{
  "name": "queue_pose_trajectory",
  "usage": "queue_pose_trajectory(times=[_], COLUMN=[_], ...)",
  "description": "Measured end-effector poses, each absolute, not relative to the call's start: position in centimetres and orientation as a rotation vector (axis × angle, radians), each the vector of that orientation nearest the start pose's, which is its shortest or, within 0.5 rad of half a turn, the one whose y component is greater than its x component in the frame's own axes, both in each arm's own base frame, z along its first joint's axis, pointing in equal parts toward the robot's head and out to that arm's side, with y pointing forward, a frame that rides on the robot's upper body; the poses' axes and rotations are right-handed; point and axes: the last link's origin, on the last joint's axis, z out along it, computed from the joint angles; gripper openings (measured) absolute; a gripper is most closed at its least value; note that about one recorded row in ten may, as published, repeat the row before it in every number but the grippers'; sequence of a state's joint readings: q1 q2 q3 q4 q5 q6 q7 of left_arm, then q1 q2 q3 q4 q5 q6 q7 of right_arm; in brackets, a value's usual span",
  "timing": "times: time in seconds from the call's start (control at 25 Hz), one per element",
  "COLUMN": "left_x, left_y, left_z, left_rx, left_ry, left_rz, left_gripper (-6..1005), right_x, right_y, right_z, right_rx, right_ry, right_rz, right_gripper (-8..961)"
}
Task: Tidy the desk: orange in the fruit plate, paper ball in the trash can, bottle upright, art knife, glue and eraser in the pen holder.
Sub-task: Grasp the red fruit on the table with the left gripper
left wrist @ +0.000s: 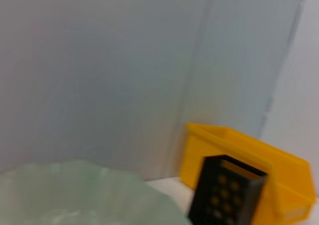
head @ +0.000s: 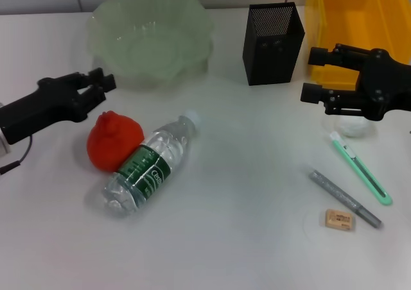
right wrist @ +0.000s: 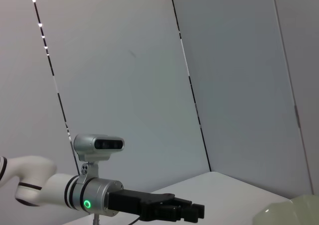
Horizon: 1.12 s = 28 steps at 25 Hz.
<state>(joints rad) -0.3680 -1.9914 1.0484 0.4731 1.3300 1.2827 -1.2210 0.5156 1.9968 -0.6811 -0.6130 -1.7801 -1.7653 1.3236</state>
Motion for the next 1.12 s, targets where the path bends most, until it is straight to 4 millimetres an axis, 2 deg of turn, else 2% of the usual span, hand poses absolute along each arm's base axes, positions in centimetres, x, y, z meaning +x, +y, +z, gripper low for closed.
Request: queue_pose_trajectory(times=[0.32, 0.6, 0.8, 1.12], left_x=[-32.8, -33.5, -33.7, -33.5], left_y=[30.6, 29.5, 29.2, 29.8], left_z=[1.0, 0.4, -0.5, -2.3], left_rx=[-2.286, -2.294, -2.336, -2.382], left_ry=[-0.862, -0.905, -0.921, -0.912], left_rz=[-0.832, -0.808, -0.766, -0.656], left_gripper=[402, 641, 673, 670], right_x=[24.4, 23.5, 23.2, 23.1], right_y=[32.4, 33.0, 33.2, 33.3], right_z=[4.2, 3.9, 3.9, 3.8], right_rx=[-2.703, -2.716, -2.721, -2.724], right_ry=[0.441, 0.411, 0.4, 0.403], right_rz=[1.032, 1.034, 1.033, 1.035], right_gripper=[818, 817, 818, 817])
